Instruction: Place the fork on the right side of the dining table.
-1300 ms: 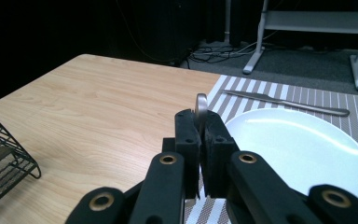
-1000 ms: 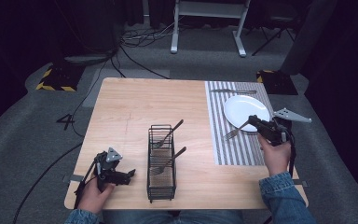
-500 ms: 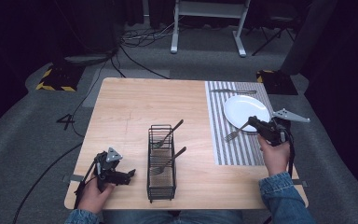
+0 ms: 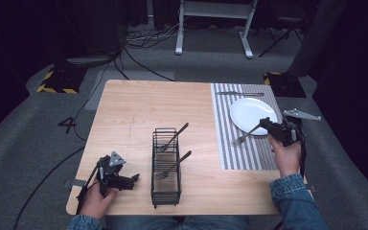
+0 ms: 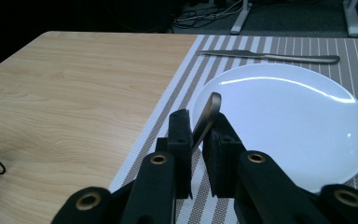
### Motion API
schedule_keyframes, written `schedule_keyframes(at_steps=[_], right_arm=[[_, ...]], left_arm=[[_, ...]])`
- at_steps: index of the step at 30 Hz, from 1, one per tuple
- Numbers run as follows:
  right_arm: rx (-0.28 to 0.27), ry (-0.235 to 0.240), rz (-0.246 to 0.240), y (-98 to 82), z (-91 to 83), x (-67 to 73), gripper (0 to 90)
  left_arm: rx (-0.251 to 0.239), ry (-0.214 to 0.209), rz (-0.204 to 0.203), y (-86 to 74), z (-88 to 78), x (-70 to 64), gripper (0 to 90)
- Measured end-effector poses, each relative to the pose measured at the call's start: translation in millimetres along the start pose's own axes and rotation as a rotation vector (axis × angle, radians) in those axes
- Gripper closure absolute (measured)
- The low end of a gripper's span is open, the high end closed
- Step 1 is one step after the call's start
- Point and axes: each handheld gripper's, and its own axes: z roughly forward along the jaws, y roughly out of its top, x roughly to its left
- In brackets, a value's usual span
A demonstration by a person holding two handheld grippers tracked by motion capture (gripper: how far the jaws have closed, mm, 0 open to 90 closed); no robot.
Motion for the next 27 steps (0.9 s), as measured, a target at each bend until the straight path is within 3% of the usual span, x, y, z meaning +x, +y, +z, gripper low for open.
schedule_keyframes(at_steps=[9, 14, 27], right_arm=[[0.032, -0.031, 0.02, -1.4, 2.1, -8.9, 75.6], [0.054, -0.018, 0.031, -2.3, 6.5, -14.9, 59.6], [0.108, -0.035, 0.051, -3.7, 9.9, -23.9, 52.0]], left_arm=[[0.0, 0.0, 0.001, 0.0, 0.0, 0.0, 0.2], [0.0, 0.0, 0.0, 0.0, 0.0, 0.0, 0.2], [0.0, 0.0, 0.001, 0.0, 0.0, 0.0, 0.2]])
